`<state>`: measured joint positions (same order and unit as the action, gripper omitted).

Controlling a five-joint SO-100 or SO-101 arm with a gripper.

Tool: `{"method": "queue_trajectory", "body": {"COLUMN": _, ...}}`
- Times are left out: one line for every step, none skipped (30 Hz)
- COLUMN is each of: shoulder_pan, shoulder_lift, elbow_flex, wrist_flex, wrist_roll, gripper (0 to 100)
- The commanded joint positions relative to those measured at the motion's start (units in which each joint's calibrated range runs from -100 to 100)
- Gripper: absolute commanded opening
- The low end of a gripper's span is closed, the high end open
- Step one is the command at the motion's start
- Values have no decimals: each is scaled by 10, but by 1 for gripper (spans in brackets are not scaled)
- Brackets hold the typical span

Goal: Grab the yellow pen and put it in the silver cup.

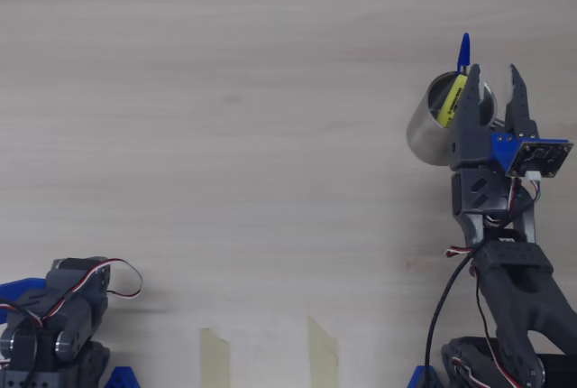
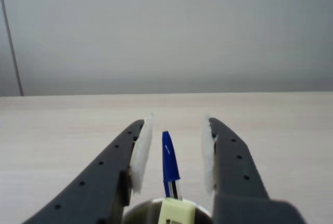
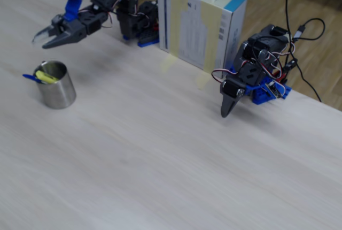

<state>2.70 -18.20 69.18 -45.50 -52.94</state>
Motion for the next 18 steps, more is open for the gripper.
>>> {"method": "queue_trajectory", "body": {"shoulder_pan": -3, "shoulder_lift": -44, "elbow_flex": -9, "wrist_flex": 2, "wrist_roll": 15, "gripper": 16}}
{"method": "queue_trajectory", "body": {"shoulder_pan": -3, "shoulder_lift": -53, "elbow_flex": -9, "wrist_flex": 2, "wrist_roll": 20, "gripper": 16}}
{"method": "queue_trajectory", "body": {"shoulder_pan": -3, "shoulder_lift": -61, "elbow_flex": -9, "wrist_flex": 2, "wrist_roll": 22, "gripper": 16}}
{"method": "queue_trajectory", "body": {"shoulder_pan": -3, "shoulder_lift": -69, "elbow_flex": -9, "wrist_flex": 2, "wrist_roll": 24, "gripper": 16}}
{"method": "queue_trajectory", "body": {"shoulder_pan": -3, "shoulder_lift": -77, "elbow_flex": -9, "wrist_flex": 3, "wrist_roll": 24, "gripper": 16}}
{"method": "queue_trajectory", "body": {"shoulder_pan": -3, "shoulder_lift": -84, "elbow_flex": -9, "wrist_flex": 3, "wrist_roll": 24, "gripper": 16}}
{"method": "queue_trajectory", "body": {"shoulder_pan": -3, "shoulder_lift": -91, "elbow_flex": -8, "wrist_flex": 4, "wrist_roll": 24, "gripper": 16}}
{"method": "queue_trajectory", "body": {"shoulder_pan": -3, "shoulder_lift": -97, "elbow_flex": -8, "wrist_flex": 4, "wrist_roll": 24, "gripper": 16}}
{"method": "queue_trajectory", "body": {"shoulder_pan": -3, "shoulder_lift": -105, "elbow_flex": -8, "wrist_flex": 5, "wrist_roll": 24, "gripper": 16}}
{"method": "queue_trajectory", "body": {"shoulder_pan": -3, "shoulder_lift": -112, "elbow_flex": -7, "wrist_flex": 13, "wrist_roll": 24, "gripper": 16}}
{"method": "queue_trajectory", "body": {"shoulder_pan": -3, "shoulder_lift": -121, "elbow_flex": -5, "wrist_flex": 25, "wrist_roll": 24, "gripper": 15}}
{"method": "queue_trajectory", "body": {"shoulder_pan": -3, "shoulder_lift": -131, "elbow_flex": -5, "wrist_flex": 39, "wrist_roll": 24, "gripper": 14}}
{"method": "queue_trajectory", "body": {"shoulder_pan": -3, "shoulder_lift": -140, "elbow_flex": -3, "wrist_flex": 51, "wrist_roll": 24, "gripper": 12}}
{"method": "queue_trajectory", "body": {"shoulder_pan": -3, "shoulder_lift": -150, "elbow_flex": -1, "wrist_flex": 64, "wrist_roll": 24, "gripper": 12}}
{"method": "queue_trajectory", "body": {"shoulder_pan": -3, "shoulder_lift": -160, "elbow_flex": 2, "wrist_flex": 75, "wrist_roll": 24, "gripper": 12}}
{"method": "queue_trajectory", "body": {"shoulder_pan": -3, "shoulder_lift": -169, "elbow_flex": 5, "wrist_flex": 84, "wrist_roll": 24, "gripper": 12}}
{"method": "queue_trajectory", "body": {"shoulder_pan": -3, "shoulder_lift": -179, "elbow_flex": 8, "wrist_flex": 91, "wrist_roll": 24, "gripper": 12}}
{"method": "queue_trajectory", "body": {"shoulder_pan": -3, "shoulder_lift": -188, "elbow_flex": 12, "wrist_flex": 98, "wrist_roll": 24, "gripper": 12}}
